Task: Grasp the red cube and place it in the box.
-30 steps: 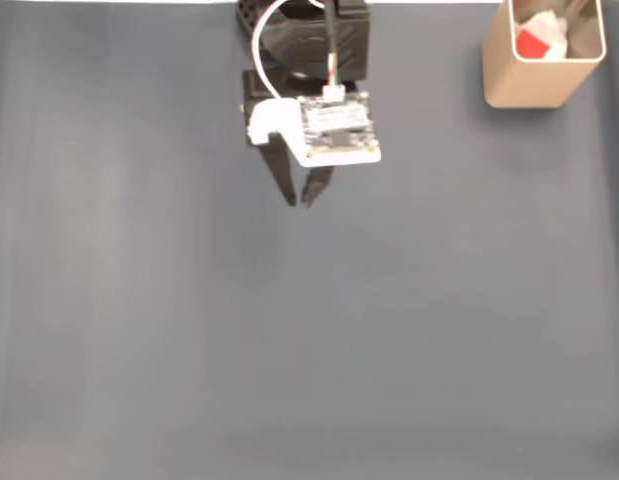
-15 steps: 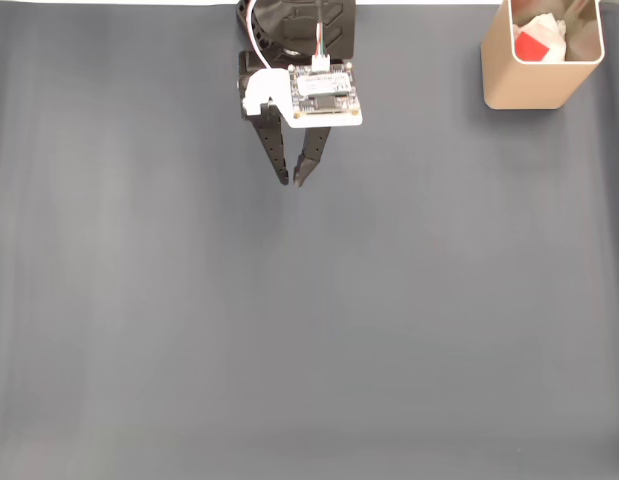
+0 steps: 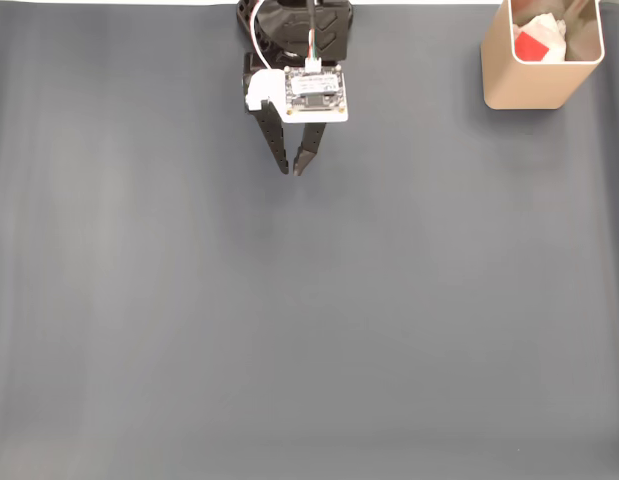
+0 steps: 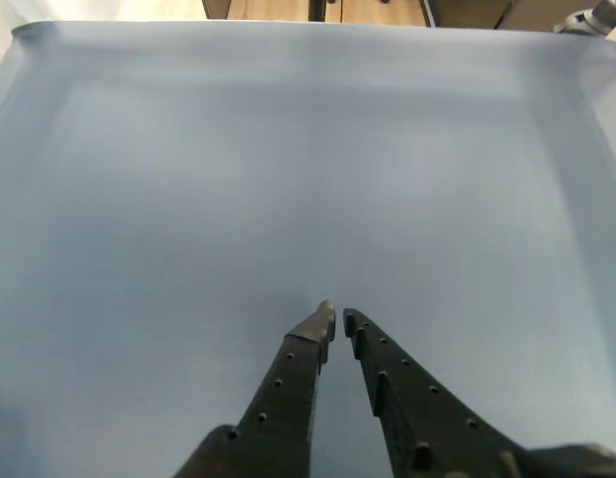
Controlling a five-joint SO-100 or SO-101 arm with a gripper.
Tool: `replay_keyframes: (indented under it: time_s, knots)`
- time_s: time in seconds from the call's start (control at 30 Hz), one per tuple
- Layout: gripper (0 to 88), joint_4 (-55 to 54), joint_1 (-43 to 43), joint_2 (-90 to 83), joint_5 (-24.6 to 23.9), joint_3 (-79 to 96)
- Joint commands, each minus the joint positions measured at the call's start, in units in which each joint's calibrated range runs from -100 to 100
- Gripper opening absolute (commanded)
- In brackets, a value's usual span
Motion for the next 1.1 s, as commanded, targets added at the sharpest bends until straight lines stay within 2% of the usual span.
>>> replay_keyframes:
  time_s: [0.0,0.33,1.07]
  knots:
    - [0.0,1.25,-0.27,-3.48,-0.68,2.38]
    - [0.0,4.44,-0.34,-5.56,-1.66,8.95]
    - [0.3,18.30,-1.97,-5.56,-1.27,9.04]
